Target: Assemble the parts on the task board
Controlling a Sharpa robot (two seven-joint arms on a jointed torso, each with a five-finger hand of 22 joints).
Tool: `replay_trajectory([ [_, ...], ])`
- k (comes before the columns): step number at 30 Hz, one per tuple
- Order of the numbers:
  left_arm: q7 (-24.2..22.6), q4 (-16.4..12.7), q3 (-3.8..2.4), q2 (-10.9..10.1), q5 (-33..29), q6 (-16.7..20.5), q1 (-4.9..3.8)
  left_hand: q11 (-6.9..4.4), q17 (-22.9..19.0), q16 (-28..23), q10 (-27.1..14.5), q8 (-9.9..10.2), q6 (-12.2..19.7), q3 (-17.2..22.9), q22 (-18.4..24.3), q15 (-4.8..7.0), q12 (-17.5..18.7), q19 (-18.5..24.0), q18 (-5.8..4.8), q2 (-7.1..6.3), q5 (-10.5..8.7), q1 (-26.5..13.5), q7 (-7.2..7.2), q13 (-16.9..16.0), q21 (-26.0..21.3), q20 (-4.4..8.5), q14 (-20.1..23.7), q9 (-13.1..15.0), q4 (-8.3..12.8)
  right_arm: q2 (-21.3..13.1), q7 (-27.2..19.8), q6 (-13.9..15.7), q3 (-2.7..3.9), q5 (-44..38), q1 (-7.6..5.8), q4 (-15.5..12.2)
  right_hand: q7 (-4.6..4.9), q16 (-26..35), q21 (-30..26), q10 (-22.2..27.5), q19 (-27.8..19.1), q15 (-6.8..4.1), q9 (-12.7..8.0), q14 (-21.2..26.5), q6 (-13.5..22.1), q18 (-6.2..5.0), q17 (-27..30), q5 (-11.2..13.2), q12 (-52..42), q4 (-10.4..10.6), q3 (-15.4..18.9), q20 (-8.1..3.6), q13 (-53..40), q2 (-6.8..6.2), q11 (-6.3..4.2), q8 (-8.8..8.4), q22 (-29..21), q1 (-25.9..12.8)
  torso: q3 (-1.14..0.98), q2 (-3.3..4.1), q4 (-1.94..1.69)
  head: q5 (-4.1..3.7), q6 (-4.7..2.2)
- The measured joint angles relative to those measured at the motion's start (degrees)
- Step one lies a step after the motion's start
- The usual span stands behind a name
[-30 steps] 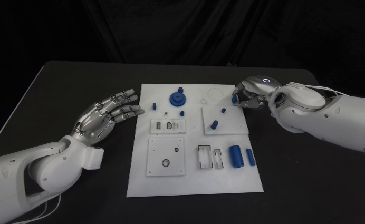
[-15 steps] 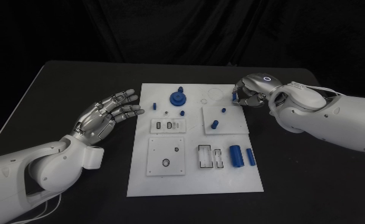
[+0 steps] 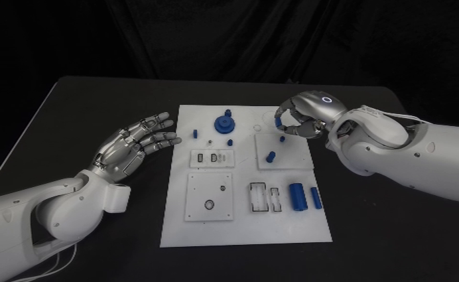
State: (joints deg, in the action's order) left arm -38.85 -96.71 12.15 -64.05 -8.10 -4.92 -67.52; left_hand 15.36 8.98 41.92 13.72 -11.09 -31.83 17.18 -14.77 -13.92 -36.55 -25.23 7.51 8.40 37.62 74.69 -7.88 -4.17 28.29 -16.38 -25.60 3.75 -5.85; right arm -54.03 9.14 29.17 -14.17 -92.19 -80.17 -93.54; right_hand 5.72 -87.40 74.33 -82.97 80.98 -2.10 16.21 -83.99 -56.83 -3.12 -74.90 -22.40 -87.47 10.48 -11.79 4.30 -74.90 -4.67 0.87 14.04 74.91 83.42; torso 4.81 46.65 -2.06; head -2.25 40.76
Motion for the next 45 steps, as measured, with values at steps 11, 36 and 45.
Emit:
replay_trajectory([
  [11, 0.1, 0.0, 0.0, 0.3, -0.1, 0.0, 0.01, 0.0, 0.0, 0.0, 0.0, 0.0, 0.0, 0.0, 0.0, 0.0, 0.0, 0.0, 0.0, 0.0, 0.0, 0.0, 0.0, 0.0, 0.0, 0.0, 0.0, 0.0, 0.0, 6.6, -0.5, -0.9, -0.02, 0.0, 1.08, -4.8, 0.22, 0.0, 0.0, -0.4, 0.0, 0.0, 0.0, 0.0, 0.3, 0.0, 0.0, -1.0, 0.0, -0.2, -0.1, 0.0, 0.0, 0.0, 0.38, 0.55, 0.0, 0.0, 0.04, -0.05, 0.06, 0.23, 0.4],
  [36, 0.2, 0.4, 0.0, 1.1, -0.3, 0.0, 0.01, 0.21, 0.0, 0.0, -0.2, 0.0, 0.0, 0.2, 0.0, 0.12, -0.1, 0.2, 0.0, 0.31, 0.0, -0.3, 0.0, 0.0, 0.0, 0.21, 0.1, 0.0, -0.2, 14.8, -0.7, -5.0, 0.0, 0.0, 5.07, 1.0, 0.11, -0.1, -0.5, -0.6, 0.0, 0.0, 0.0, 0.0, 0.7, 0.0, 0.0, -1.3, 0.0, -0.2, -0.1, 0.0, 0.0, -0.11, 0.56, 0.82, 0.0, 0.0, 0.06, 0.04, -0.04, 0.55, 1.54],
  [45, 0.3, 0.5, 0.0, 1.2, -0.3, 0.0, 0.01, 0.21, -0.1, 0.0, -0.2, 0.0, 0.0, 0.2, 0.0, 0.21, -0.2, 0.2, 0.0, 0.31, 0.0, -0.3, 0.0, 0.0, 0.0, 0.21, 0.2, 0.0, -0.2, 15.6, -0.7, -4.9, 0.13, 0.0, 5.14, 1.6, 0.65, -0.3, -0.9, 0.0, -0.3, 0.56, 2.1, -0.1, 1.4, 0.0, 0.0, 0.3, 0.0, -0.2, -0.1, 0.31, 0.0, -0.47, 1.09, 0.84, 0.0, -0.4, -0.04, 0.14, 0.02, 0.57, 1.56],
])
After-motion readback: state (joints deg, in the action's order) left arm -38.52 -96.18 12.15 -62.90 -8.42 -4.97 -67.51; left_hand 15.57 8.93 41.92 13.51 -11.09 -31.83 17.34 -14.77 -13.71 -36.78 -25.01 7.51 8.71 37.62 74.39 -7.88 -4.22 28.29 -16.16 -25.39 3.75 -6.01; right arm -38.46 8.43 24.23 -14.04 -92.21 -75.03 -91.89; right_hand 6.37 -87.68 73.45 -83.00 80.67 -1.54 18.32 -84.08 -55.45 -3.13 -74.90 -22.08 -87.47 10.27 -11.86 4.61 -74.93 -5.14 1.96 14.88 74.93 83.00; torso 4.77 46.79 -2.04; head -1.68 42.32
